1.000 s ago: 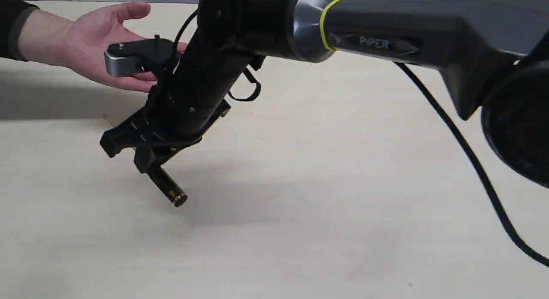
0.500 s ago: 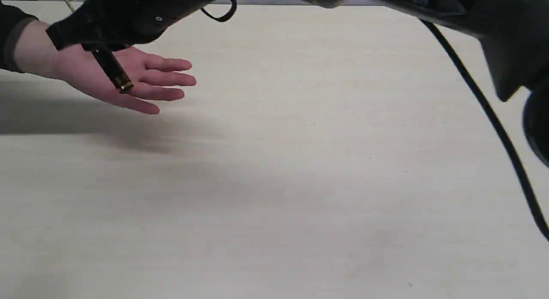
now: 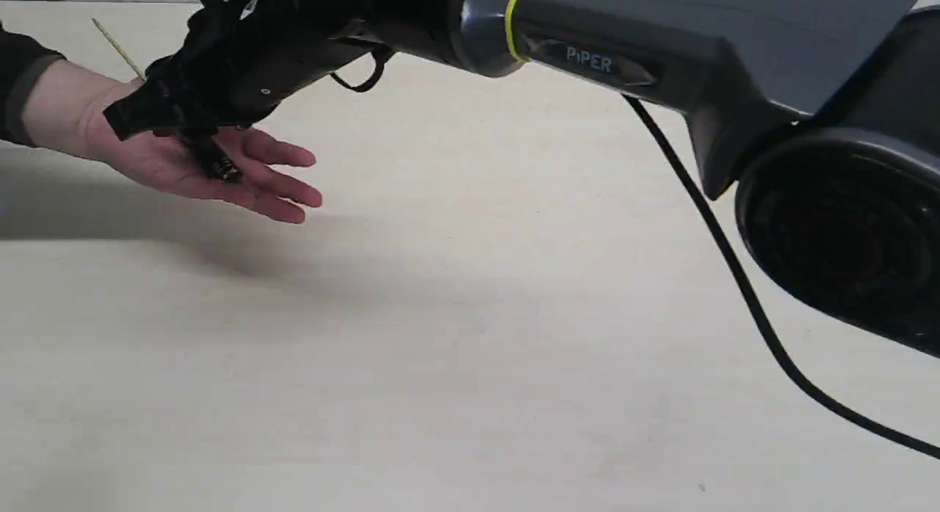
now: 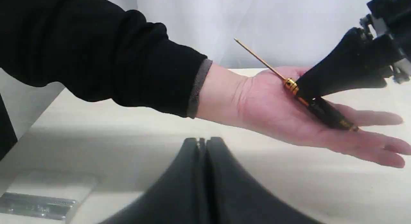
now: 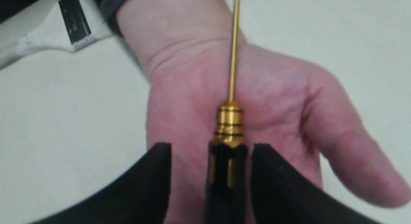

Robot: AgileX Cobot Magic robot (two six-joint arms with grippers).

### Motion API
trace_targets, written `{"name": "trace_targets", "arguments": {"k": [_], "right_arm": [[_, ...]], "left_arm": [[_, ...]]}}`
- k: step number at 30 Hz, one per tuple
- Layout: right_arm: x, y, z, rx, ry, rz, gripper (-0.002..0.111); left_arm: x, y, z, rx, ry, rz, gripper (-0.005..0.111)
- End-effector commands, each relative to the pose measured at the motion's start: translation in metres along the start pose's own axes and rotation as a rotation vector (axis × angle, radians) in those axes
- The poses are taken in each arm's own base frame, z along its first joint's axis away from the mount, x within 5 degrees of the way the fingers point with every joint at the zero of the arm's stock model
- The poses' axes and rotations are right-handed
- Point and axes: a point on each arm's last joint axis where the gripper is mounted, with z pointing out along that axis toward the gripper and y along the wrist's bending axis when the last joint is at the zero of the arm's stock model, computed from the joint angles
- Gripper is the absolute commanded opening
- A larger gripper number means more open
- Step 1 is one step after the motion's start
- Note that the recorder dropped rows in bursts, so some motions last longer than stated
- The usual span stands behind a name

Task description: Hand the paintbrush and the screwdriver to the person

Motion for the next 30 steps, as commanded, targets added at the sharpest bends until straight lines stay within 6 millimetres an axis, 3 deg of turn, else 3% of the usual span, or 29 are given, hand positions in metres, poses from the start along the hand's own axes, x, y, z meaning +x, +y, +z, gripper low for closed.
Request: {"name": "trace_targets", "arguments": {"k": [1, 3, 7, 12, 16, 20, 30], "right_arm": [[-0.008, 0.005, -0.023, 0.015, 0.049, -0.092, 0.039], [-0.009, 0.005, -0.035, 0.052, 0.101, -0.147, 0.032], [-0.021, 0.002, -0.074, 0.196, 0.154, -0.175, 0.004], [-0.039, 0.01, -0.122, 0.256, 0.063, -0.189, 0.004], [-0.043, 0.015, -0.158, 0.258, -0.035, -0.177, 0.004], [-0.027, 0.021, -0.185, 0.267, -0.098, -0.184, 0.004], [0.055, 0.036, -0.247, 0.273, -0.305, -0.154, 0.004]], "left_arm": [[0.0, -0.001, 0.0, 0.009, -0.004, -0.002, 0.0], [0.0, -0.001, 0.0, 0.01, -0.004, -0.005, 0.0], [0.0, -0.001, 0.0, 0.01, -0.005, -0.005, 0.0], [0.0, -0.001, 0.0, 0.01, -0.005, -0.005, 0.0], [0.0, -0.001, 0.0, 0.01, -0.005, -0.005, 0.0], [0.0, -0.001, 0.0, 0.009, -0.006, -0.003, 0.0], [0.0, -0.001, 0.0, 0.009, -0.008, -0.003, 0.0]]}}
